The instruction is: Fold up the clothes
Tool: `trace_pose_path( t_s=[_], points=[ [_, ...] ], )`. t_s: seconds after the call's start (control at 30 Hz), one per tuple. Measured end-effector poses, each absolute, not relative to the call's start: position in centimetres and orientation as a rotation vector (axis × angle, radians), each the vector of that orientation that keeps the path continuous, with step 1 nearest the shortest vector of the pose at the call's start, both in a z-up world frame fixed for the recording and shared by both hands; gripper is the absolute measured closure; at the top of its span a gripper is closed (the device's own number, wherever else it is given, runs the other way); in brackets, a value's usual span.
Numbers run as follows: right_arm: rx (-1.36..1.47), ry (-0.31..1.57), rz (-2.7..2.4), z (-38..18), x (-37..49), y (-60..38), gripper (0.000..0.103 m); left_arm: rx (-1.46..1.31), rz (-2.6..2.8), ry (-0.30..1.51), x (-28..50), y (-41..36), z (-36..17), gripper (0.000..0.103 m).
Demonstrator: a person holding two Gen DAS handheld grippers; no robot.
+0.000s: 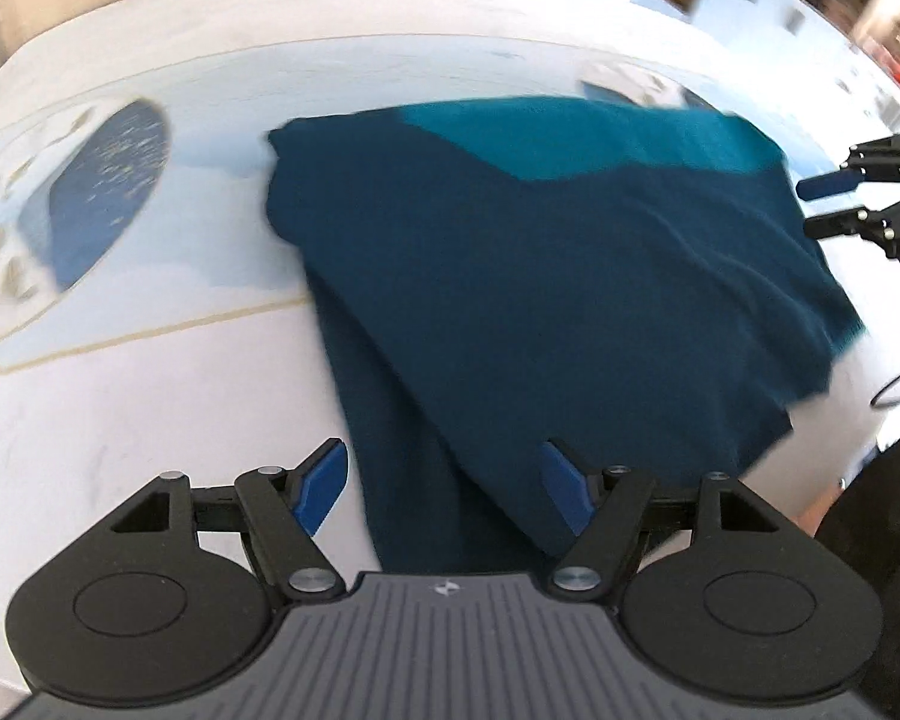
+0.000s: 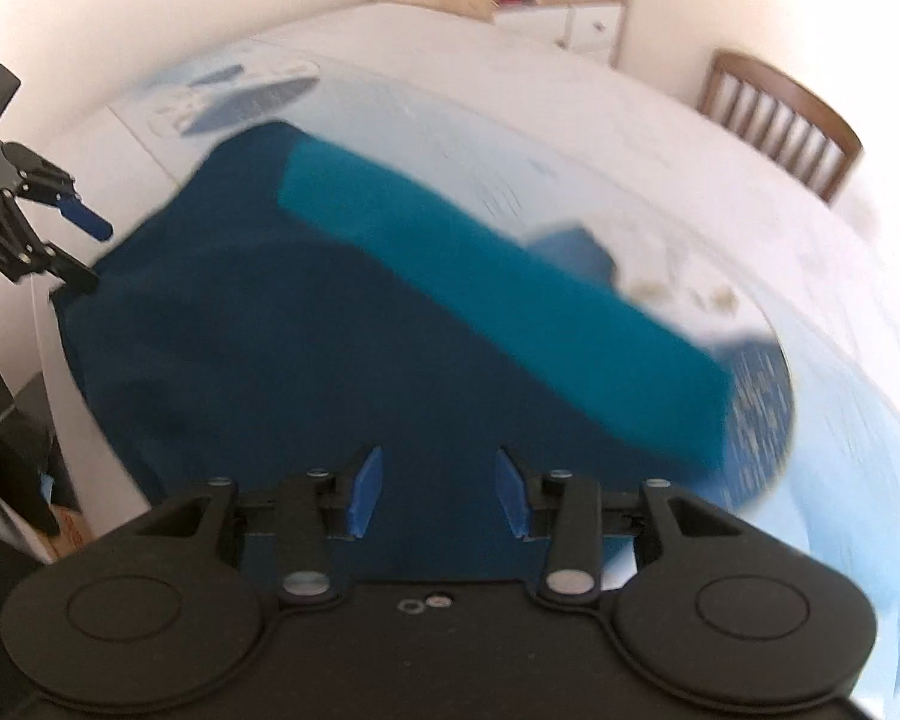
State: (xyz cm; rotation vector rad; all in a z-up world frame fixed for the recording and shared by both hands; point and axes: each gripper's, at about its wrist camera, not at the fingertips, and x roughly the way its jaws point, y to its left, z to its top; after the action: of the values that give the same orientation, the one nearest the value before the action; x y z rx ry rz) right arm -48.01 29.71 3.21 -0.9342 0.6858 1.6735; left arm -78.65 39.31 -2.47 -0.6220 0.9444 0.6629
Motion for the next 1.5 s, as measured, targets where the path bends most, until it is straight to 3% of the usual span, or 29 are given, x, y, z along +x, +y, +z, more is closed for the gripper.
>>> trace_pose_path(
  t_s=[0.4, 0.67, 0.9, 1.03, 1.5],
  points=[
    [-0.970, 0.624, 1.819, 1.8, -56.7, 41.3, 0.000, -0.777, 0.682, 0.870, -80.3, 39.3, -3.8, 0.031],
    [-1.042, 0.641, 1.770, -1.0, -57.8, 44.8, 0.000, -0.849, 0.635, 0.855, -79.8, 39.4, -3.9, 0.031],
    [-1.006, 0.666, 1.786, 0.7, -55.4, 45.3, 0.000, -0.888, 0.647, 0.838, -79.9, 39.6, -4.0, 0.031],
    [-1.027, 0.769, 1.698, -1.3, -52.9, 46.9, 0.000, -0.892, 0.652, 0.843, -79.9, 39.6, -3.9, 0.031],
    [-1.085, 0.672, 1.845, -0.9, -53.1, 42.0, 0.000, -0.926, 0.683, 0.837, -79.2, 39.9, -4.1, 0.031]
  ],
)
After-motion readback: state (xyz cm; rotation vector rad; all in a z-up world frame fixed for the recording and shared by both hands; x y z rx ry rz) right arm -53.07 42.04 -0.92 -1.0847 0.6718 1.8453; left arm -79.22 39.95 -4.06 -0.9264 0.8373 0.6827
